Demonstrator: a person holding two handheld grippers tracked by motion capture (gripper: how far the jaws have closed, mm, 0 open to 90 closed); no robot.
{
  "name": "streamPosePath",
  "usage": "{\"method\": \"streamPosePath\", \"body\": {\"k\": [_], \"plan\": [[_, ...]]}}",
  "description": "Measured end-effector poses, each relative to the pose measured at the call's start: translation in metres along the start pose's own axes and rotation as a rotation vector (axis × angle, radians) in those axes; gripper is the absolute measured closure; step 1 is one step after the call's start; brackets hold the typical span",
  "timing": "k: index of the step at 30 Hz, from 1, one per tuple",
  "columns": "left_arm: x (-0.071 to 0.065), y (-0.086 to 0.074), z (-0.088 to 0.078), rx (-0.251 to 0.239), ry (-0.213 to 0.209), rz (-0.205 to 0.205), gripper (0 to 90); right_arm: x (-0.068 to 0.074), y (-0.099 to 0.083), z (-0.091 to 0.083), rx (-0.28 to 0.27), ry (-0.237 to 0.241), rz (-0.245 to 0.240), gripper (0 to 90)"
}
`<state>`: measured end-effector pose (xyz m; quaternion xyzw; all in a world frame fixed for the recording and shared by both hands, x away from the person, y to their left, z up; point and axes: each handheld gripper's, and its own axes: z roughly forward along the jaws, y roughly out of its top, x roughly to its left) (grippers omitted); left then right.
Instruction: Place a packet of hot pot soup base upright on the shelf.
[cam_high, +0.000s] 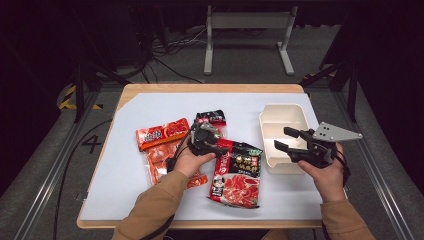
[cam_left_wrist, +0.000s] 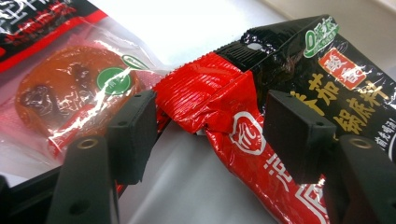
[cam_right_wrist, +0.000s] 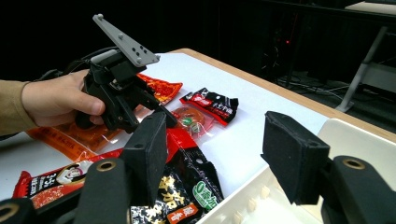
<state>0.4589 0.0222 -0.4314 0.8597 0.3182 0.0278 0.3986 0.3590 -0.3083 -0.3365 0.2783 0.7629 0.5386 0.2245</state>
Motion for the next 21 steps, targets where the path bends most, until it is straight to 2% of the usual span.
{"method": "streamPosePath", "body": {"k": [6,11,13,15,21], "plan": [[-0.0018,-0.0004,0.0031,0.016,0.009,0.017,42.7,0.0001,-0.0008,0.0014,0.003,0.006,0.004,40.5],[-0.0065,-0.0006,0.0064,0.067,0.004,0.049,50.1,0.0001,-0.0011,0.0023,0.007,0.010,0.005,40.2],[-0.0056,-0.0005,0.0064,0.071,-0.007,0.037,50.8,0.0001,-0.0011,0.0024,0.007,0.011,0.006,40.1],[-0.0038,-0.0010,0.0070,0.080,-0.034,0.006,54.9,0.0002,-0.0013,0.0027,0.008,0.012,0.008,40.0],[-0.0040,-0.0002,0.0100,0.100,-0.054,-0.020,62.9,0.0007,-0.0016,0.0044,0.012,0.015,0.008,39.8]]}}
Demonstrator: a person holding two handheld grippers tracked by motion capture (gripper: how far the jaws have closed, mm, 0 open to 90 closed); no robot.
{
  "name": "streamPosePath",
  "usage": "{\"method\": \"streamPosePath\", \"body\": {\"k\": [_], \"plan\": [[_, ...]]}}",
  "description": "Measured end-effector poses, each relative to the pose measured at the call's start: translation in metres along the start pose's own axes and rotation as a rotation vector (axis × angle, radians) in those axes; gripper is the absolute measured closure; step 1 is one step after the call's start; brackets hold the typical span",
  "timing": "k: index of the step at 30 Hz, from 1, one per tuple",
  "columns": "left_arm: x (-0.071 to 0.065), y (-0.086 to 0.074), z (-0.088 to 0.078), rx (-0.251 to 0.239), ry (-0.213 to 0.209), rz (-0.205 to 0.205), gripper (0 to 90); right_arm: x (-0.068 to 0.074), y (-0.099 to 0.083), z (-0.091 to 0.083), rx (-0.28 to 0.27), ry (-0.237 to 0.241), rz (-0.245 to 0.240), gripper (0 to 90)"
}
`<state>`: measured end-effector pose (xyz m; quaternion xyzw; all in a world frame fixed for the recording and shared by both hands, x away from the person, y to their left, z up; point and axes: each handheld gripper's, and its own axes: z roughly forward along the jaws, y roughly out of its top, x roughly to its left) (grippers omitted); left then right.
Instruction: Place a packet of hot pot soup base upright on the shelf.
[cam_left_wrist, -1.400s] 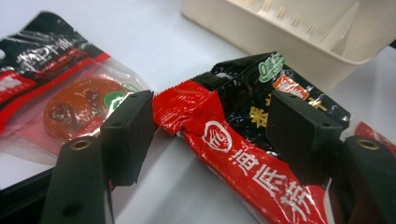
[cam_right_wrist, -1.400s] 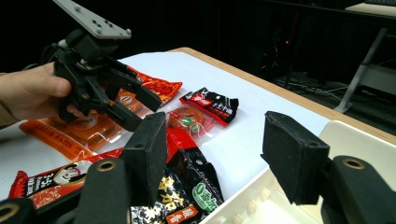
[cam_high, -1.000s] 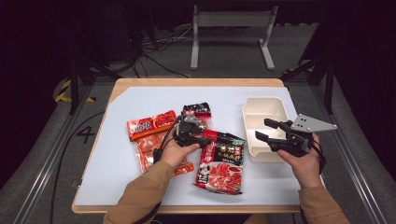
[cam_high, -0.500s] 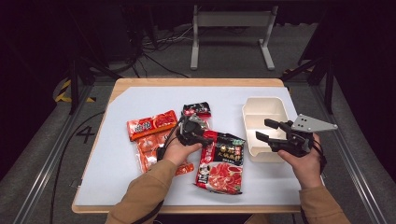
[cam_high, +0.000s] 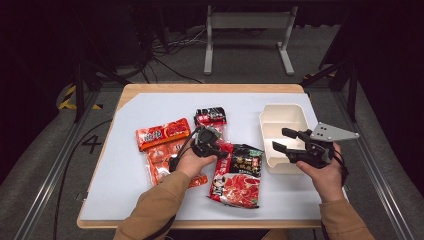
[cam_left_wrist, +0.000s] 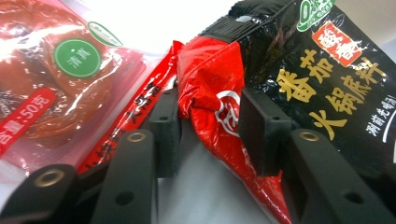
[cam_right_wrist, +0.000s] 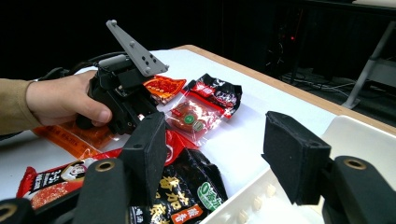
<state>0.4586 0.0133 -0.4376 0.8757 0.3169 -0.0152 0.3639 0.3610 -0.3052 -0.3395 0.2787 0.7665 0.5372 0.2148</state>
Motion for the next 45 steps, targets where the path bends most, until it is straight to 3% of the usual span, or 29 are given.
{"method": "streamPosePath", "body": {"k": [6,9,15,17,19,23,26,27,30,32,45], "plan": [[0.001,0.000,-0.002,0.000,-0.028,-0.047,76.5,0.000,0.000,0.000,-0.001,0.003,0.004,39.7],[0.001,0.000,-0.005,-0.014,-0.040,-0.103,81.2,0.000,0.000,-0.001,-0.001,0.004,0.008,39.7],[-0.001,0.000,-0.011,-0.040,-0.056,-0.134,85.2,-0.001,0.000,-0.002,-0.001,0.002,0.010,39.7],[-0.006,0.000,-0.020,-0.091,-0.053,-0.133,86.3,-0.001,0.000,-0.003,-0.005,0.000,0.013,39.8],[-0.009,0.000,-0.023,-0.103,-0.052,-0.133,86.9,-0.001,0.001,-0.003,-0.006,0.001,0.012,39.8],[-0.018,0.001,-0.039,-0.164,-0.044,-0.114,87.3,-0.001,0.002,-0.005,-0.017,0.002,0.005,41.9],[-0.022,0.003,-0.046,-0.175,-0.045,-0.097,87.7,0.000,0.003,-0.006,-0.018,0.006,0.014,42.7],[-0.025,0.003,-0.053,-0.209,-0.083,-0.096,87.9,0.000,0.003,-0.006,-0.018,0.005,0.016,42.8],[-0.030,0.005,-0.060,-0.237,-0.095,-0.090,88.3,-0.001,0.003,-0.007,-0.018,0.007,0.020,42.8],[-0.041,0.011,-0.071,-0.269,-0.085,-0.049,88.4,-0.001,0.004,-0.008,-0.020,0.008,0.025,42.8],[-0.069,0.019,-0.112,-0.391,-0.035,0.045,88.7,0.002,0.013,-0.021,-0.064,0.006,0.018,43.9]]}}
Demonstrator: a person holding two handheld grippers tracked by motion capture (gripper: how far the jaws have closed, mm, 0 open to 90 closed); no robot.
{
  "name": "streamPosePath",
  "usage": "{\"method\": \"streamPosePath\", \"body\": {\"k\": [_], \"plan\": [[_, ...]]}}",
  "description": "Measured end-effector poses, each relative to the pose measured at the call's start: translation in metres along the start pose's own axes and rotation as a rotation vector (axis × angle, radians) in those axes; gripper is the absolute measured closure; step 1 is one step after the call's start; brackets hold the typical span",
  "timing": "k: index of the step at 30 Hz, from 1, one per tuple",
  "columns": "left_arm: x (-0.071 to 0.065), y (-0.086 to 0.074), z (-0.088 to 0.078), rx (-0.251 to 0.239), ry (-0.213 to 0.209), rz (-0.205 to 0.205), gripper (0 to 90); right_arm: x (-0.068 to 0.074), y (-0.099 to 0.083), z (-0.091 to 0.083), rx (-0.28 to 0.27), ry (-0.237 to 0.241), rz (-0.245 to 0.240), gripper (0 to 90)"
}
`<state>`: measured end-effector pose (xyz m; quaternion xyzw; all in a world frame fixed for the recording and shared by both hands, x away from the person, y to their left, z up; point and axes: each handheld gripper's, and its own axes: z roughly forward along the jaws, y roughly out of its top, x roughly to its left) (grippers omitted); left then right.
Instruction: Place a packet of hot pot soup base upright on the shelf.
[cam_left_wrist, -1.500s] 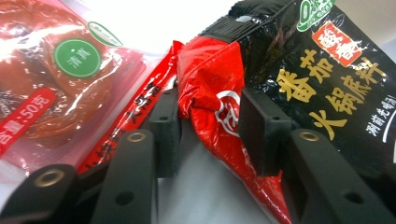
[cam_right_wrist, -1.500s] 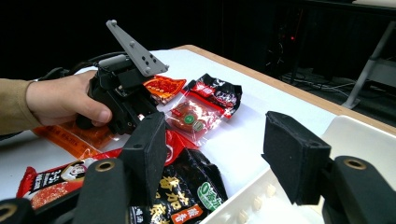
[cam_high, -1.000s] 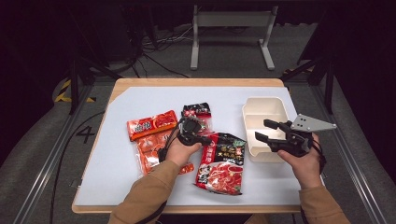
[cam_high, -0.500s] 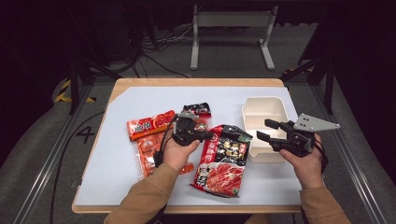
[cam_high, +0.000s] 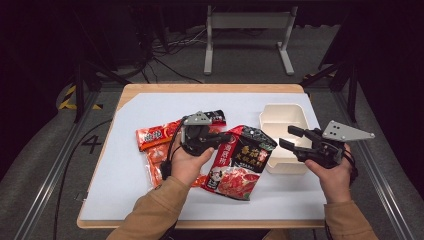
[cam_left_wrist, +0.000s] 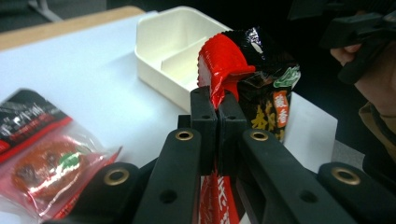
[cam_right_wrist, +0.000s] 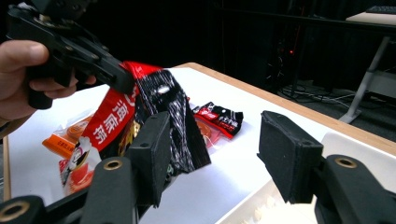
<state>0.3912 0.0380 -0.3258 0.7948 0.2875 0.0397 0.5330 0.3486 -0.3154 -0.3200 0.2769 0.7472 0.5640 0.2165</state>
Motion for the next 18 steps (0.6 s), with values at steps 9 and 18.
{"method": "streamPosePath", "body": {"k": [9,18], "plan": [[-0.010,0.008,-0.015,-0.082,0.046,0.050,88.7,0.004,0.005,-0.003,-0.013,0.018,-0.001,44.0],[-0.016,0.017,-0.031,-0.155,0.088,0.081,88.7,0.012,0.011,-0.002,-0.019,0.082,-0.001,42.8]]}}
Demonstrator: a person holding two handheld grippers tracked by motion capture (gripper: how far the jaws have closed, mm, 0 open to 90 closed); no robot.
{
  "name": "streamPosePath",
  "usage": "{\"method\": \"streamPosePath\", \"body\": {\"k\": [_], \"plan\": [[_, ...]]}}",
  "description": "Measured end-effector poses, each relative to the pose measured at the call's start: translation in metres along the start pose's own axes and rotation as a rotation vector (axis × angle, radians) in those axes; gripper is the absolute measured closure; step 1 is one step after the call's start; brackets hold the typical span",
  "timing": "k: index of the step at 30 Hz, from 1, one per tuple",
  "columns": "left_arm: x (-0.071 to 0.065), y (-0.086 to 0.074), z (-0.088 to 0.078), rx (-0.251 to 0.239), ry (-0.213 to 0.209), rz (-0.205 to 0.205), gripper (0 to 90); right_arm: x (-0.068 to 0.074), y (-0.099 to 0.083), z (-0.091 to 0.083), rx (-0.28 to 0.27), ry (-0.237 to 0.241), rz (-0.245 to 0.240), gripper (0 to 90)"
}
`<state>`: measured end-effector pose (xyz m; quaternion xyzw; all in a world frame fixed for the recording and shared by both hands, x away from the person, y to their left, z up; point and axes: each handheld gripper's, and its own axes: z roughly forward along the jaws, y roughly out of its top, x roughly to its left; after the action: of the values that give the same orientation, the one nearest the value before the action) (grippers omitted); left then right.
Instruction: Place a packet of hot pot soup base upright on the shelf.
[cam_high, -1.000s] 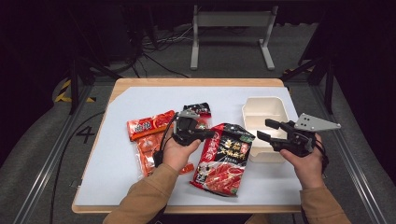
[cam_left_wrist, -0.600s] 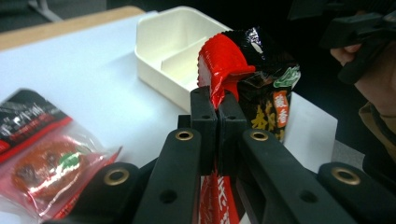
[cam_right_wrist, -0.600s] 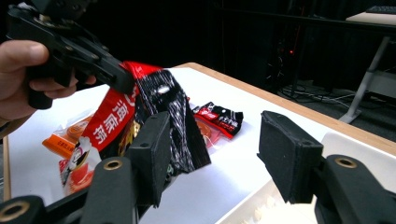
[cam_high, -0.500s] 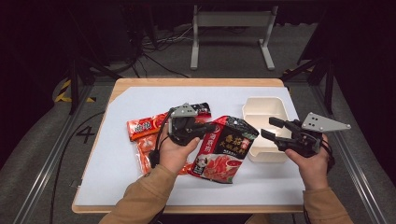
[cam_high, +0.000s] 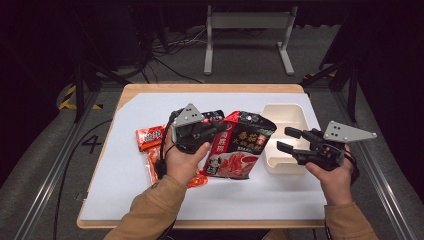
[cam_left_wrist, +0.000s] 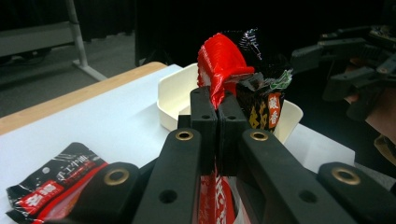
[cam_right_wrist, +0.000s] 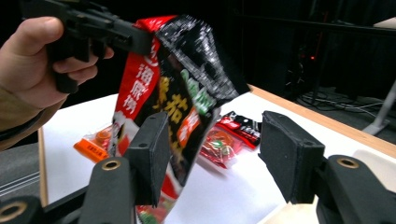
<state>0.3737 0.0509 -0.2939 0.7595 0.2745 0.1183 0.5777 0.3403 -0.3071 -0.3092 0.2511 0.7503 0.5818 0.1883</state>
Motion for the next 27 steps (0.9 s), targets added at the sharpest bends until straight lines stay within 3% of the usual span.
{"method": "streamPosePath", "body": {"k": [8,21,25,27], "plan": [[-0.004,0.002,-0.005,-0.047,-0.004,-0.004,88.8,0.005,-0.001,0.021,0.046,0.029,0.017,39.1],[-0.012,0.003,-0.008,-0.058,-0.016,0.002,88.7,0.012,0.001,0.047,0.085,0.089,0.062,39.0],[-0.013,0.002,-0.008,-0.059,-0.024,0.001,88.7,0.014,0.002,0.054,0.102,0.110,0.074,42.5],[-0.013,0.002,-0.008,-0.060,-0.024,0.002,88.7,0.013,0.002,0.056,0.112,0.127,0.082,48.4]]}}
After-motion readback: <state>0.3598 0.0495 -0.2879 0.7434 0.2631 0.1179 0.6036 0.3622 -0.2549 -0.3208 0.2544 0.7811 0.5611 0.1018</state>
